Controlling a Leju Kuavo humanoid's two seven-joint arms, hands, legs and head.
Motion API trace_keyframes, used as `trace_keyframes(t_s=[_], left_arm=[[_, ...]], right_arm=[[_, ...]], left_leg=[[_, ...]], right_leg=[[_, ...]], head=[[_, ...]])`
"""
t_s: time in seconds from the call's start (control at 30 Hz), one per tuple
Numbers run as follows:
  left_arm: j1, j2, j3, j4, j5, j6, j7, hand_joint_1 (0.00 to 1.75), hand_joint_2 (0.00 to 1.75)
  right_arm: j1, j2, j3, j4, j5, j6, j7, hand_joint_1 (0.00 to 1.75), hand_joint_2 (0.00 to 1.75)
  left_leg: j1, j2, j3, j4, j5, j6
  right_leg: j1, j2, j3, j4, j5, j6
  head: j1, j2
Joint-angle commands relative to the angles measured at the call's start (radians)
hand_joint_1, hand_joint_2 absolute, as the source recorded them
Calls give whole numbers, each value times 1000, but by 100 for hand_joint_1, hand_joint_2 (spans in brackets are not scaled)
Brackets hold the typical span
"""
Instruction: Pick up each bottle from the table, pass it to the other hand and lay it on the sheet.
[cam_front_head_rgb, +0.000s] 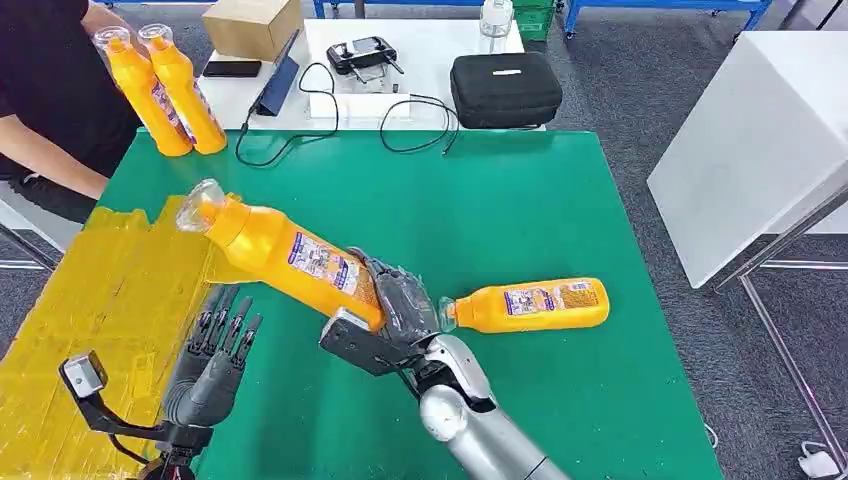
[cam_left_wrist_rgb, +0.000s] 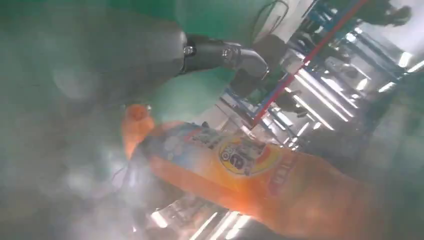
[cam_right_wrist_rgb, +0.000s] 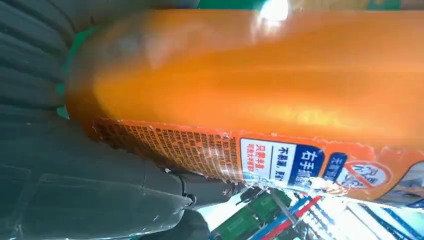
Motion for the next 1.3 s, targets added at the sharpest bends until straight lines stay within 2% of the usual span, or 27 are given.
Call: trace_keyframes(t_s=[0.03,0.43,0.8,1.3], left_arm=[[-33,17,-64,29,7,30,-8,0,175],[-33,17,-64,29,7,30,-8,0,175],[-64,25,-30,44,40,58,-13,0,175],[-62,14,-12,40,27,69,-22,0,175]], right_arm=[[-71,5,108,98,1,24,-15,175,175],[-71,5,108,98,1,24,-15,175,175],[-89,50,390,168,41,151,-9,175,175],[-107,59,469,162,17,198,5,175,175]], left_leg=[[1,0,2,0,-1,-1],[0,0,1,0,0,0],[1,0,2,0,-1,-1],[1,-1,1,-1,0,-1]], right_leg=[[1,0,2,0,0,-1],[0,-1,1,0,0,0],[1,-1,2,0,-1,-1],[1,-2,1,-1,-1,-1]], head=[[0,0],[0,0],[0,0],[0,0]])
